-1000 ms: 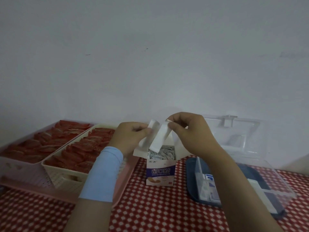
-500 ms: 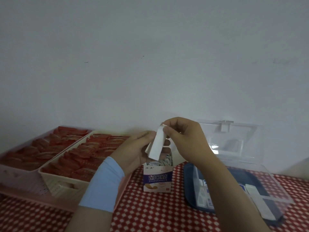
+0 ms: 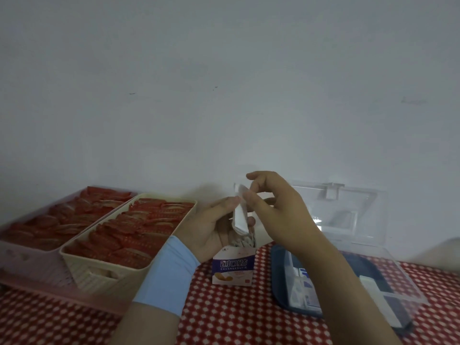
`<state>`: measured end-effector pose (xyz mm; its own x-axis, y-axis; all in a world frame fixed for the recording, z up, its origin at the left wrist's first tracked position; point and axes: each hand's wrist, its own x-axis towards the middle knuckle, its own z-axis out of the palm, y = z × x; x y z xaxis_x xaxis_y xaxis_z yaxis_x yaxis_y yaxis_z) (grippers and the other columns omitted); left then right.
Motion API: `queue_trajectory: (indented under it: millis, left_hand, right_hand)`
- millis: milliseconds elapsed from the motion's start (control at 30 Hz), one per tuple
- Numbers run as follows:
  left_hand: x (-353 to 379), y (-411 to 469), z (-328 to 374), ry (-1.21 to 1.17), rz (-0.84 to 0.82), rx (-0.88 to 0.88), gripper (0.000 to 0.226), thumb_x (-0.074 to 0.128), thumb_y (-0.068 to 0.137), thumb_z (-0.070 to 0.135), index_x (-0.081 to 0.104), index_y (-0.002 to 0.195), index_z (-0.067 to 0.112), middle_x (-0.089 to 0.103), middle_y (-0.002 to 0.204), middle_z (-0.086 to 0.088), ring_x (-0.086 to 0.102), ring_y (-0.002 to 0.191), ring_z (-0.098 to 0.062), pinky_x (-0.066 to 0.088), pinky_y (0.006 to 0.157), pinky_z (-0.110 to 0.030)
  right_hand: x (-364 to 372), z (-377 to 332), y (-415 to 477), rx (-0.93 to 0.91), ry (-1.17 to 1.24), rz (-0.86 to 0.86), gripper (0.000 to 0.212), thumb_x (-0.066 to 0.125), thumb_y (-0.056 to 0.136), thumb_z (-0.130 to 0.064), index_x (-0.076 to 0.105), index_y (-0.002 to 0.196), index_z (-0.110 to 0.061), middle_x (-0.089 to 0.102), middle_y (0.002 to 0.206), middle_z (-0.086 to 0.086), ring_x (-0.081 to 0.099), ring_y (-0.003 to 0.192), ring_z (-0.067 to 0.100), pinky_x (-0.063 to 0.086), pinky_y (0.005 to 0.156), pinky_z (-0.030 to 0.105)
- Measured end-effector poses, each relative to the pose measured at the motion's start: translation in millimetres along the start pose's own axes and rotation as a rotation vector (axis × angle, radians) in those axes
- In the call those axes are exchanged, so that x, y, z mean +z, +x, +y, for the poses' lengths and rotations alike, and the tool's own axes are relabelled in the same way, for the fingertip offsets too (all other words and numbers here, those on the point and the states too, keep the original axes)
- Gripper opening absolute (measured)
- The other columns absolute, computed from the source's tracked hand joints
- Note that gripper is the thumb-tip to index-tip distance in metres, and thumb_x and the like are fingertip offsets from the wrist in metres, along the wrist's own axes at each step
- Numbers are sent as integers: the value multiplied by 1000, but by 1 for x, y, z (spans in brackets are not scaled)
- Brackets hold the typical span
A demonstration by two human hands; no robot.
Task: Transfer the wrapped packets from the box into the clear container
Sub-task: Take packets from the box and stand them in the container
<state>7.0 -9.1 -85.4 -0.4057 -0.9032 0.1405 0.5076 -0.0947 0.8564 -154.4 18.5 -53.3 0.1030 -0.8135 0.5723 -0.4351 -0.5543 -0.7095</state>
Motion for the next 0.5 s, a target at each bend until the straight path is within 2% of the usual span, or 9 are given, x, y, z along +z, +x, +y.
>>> queue_trajectory:
  millis: [100, 167, 200, 267, 333, 433, 500]
  left_hand:
    - [9, -1, 1, -32, -11, 31, 37, 74, 81, 25, 72, 106, -1, 66, 98, -17, 67, 82, -23, 59, 69, -33]
    - [19, -5, 0, 4, -20, 38, 34, 67, 83, 25, 71, 105, 0, 68, 93, -14, 68, 79, -23, 59, 70, -35]
    - [25, -7, -1, 17, -18, 29, 34, 64, 84, 25, 70, 104, -1, 69, 91, -13, 68, 76, -24, 60, 70, -34]
    - [35, -10, -5, 32, -27, 11, 32, 62, 84, 25, 68, 103, 0, 70, 91, -13, 69, 76, -24, 59, 71, -34]
    - [42, -12, -10, 34, -51, -26, 29, 66, 84, 25, 71, 102, 3, 71, 99, -15, 71, 81, -24, 60, 75, -36]
    - [56, -15, -17, 74, -97, -70, 26, 64, 84, 20, 70, 102, 3, 70, 108, -18, 71, 93, -27, 59, 78, -38]
    - [63, -18, -20, 86, -101, -79, 29, 62, 82, 17, 67, 105, 0, 71, 105, -18, 72, 88, -25, 61, 72, -36]
  right_hand:
    - [-15, -9, -10, -96, -66, -114, 22, 81, 77, -37, 62, 84, -31, 45, 142, -28, 45, 130, -7, 42, 101, 23]
    - [-24, -16, -15, -106, -205, -246, 40, 90, 62, -41, 59, 86, -33, 36, 147, -30, 42, 132, -8, 39, 100, 15]
    - [-27, -17, -17, -112, -257, -281, 43, 92, 59, -40, 58, 84, -32, 39, 143, -30, 45, 127, -8, 41, 97, 11]
    - [-32, -18, -19, -135, -306, -273, 38, 91, 62, -33, 58, 79, -26, 50, 130, -26, 55, 113, -3, 46, 87, 12]
    - [-40, -18, -23, -137, -338, -260, 32, 88, 67, -33, 59, 75, -23, 53, 125, -24, 57, 107, -6, 46, 81, 8]
    - [-57, -21, -32, -87, -355, -323, 34, 88, 65, -40, 59, 78, -26, 46, 138, -26, 52, 114, -11, 41, 83, 2]
    - [-71, -22, -37, -1, -303, -388, 35, 86, 67, -44, 60, 84, -28, 46, 139, -27, 49, 121, -10, 42, 90, 8]
